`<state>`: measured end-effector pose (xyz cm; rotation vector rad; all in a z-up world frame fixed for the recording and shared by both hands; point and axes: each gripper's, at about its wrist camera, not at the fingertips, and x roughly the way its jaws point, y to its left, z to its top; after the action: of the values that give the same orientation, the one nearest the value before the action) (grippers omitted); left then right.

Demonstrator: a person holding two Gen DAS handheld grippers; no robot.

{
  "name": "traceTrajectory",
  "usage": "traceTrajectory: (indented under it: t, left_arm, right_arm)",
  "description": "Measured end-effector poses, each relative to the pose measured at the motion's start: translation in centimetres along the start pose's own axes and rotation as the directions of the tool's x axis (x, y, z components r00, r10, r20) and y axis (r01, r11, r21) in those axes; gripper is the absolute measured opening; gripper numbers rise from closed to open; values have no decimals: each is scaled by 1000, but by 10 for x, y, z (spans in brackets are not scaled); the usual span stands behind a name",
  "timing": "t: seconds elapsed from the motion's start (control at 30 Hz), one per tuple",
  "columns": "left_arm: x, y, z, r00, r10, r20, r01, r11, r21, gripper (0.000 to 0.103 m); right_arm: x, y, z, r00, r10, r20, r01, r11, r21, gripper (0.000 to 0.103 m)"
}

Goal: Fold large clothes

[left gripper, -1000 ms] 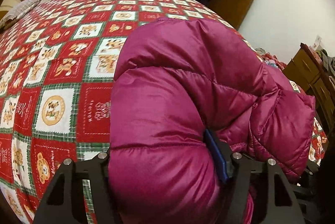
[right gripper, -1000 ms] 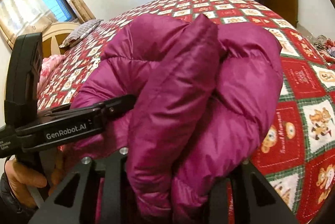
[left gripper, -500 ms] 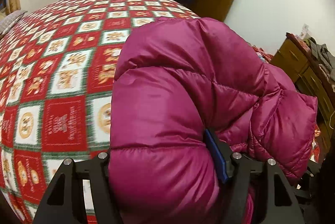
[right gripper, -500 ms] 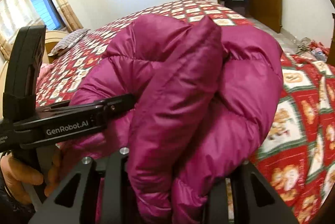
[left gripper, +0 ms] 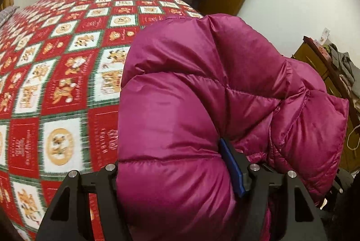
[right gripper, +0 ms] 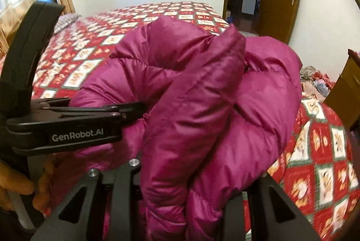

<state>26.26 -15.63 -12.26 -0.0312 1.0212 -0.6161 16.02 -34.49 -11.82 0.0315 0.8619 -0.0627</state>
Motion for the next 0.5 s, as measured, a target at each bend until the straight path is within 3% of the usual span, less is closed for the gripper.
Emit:
traceTrajectory:
  t: [0.2,0.4,0.5]
  left_arm:
    - [33,-1,6,999,17,-49,-20,998,-63,68]
    - [48,-2,13,996,83,-18,-85,993,-78,68]
    - [60,-2,15,994,109,-27,-111,990,-90,74]
  right_arm:
    - [30,-22,7,998,-10,-64,6,999,-51,32]
    - [53,-43,15,996,59,-73,-63,997,-50,36]
    - [68,-55,13,994,77,-78,-80,996,-30,39]
